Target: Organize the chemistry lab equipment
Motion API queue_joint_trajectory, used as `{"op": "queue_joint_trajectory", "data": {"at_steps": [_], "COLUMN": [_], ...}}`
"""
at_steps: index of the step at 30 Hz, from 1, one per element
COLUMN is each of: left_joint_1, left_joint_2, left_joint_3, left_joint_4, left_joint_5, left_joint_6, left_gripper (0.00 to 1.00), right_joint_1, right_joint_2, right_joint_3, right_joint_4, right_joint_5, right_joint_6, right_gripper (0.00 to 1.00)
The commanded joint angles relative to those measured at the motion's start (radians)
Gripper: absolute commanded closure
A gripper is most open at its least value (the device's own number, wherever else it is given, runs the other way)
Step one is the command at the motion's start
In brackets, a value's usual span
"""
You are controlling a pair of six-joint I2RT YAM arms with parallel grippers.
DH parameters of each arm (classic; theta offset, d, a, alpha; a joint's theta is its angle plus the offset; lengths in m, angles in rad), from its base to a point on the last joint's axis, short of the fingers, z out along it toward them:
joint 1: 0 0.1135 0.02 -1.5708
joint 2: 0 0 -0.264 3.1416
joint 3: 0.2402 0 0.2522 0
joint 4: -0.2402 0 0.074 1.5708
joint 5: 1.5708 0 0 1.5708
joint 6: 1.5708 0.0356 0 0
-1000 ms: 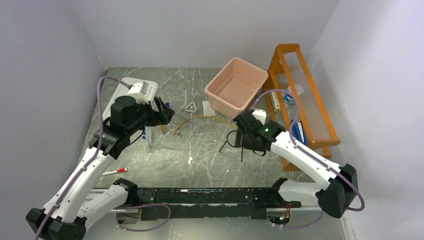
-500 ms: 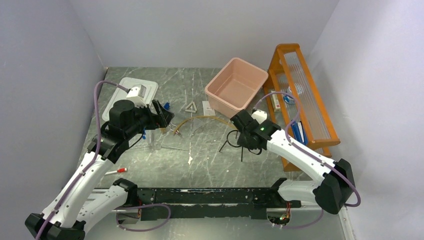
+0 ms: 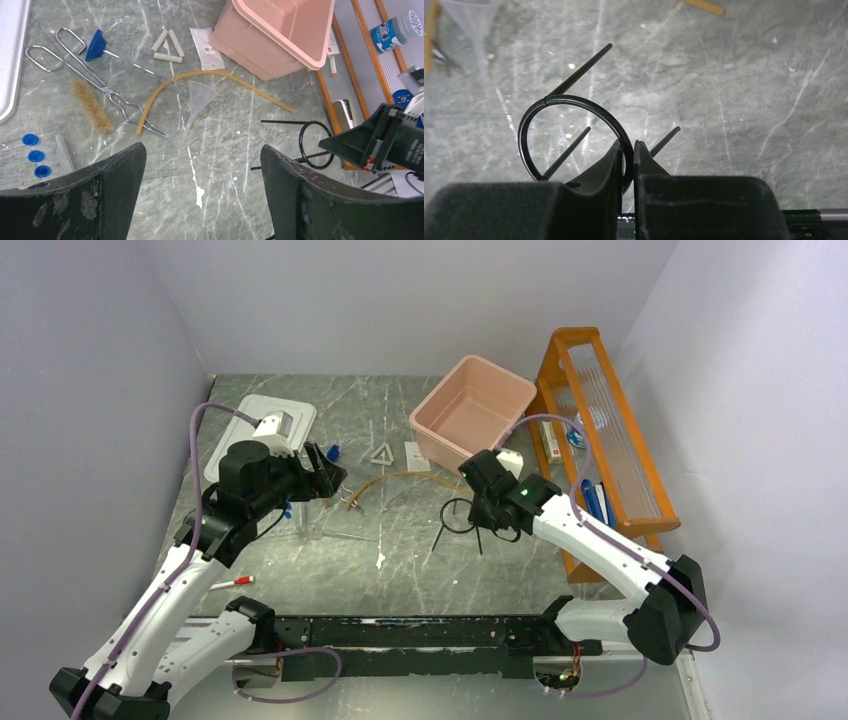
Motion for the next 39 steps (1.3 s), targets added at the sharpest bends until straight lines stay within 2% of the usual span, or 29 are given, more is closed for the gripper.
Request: {"op": "queue_joint_trajectory", "data": {"at_steps": [1, 8, 13, 21, 27, 33, 39], "left_joint_1": [-0.004, -0.004, -0.004, -0.004, -0.004, -0.004, -0.004], "left_joint_2": [-0.005, 0.008, 0.030, 0.100, 0.177, 0.255, 0.331], "left_joint_3": [0.036, 0.088, 0.130, 0.190, 0.238, 0.271, 0.303], "left_joint_4": [-0.006, -0.006, 0.005, 0.043, 0.080, 0.115, 0.145], "left_joint_5": [-0.027, -0.048, -0.047, -0.048, -0.044, -0.025, -0.023], "left_joint_6": [0.019, 0.018, 0.021, 0.006, 0.004, -0.011, 0.008], "left_gripper": [0.13, 0.14, 0.15, 0.14, 0.15, 0.16, 0.16], "right_joint_1": [-0.003, -0.014, -0.068, -0.298, -0.415, -0.443, -0.458], "right_joint_2": [-0.010, 0.025, 0.102, 0.358, 0.495, 0.608, 0.762], "right_joint_3": [0.124, 0.408, 0.598, 0.852, 0.875, 0.819, 0.904], "right_joint_4": [0.073, 0.104, 0.163, 0.218, 0.241, 0.345, 0.323], "right_joint_5": [-0.022, -0.029, 0.010, 0.028, -0.036, -0.126, -0.141], "right_joint_6": [-0.110, -0.250, -0.344, -0.444, -0.445, -0.453, -0.442], "right_gripper": [1.00, 1.00, 1.00, 1.00, 1.00, 1.00, 1.00]}}
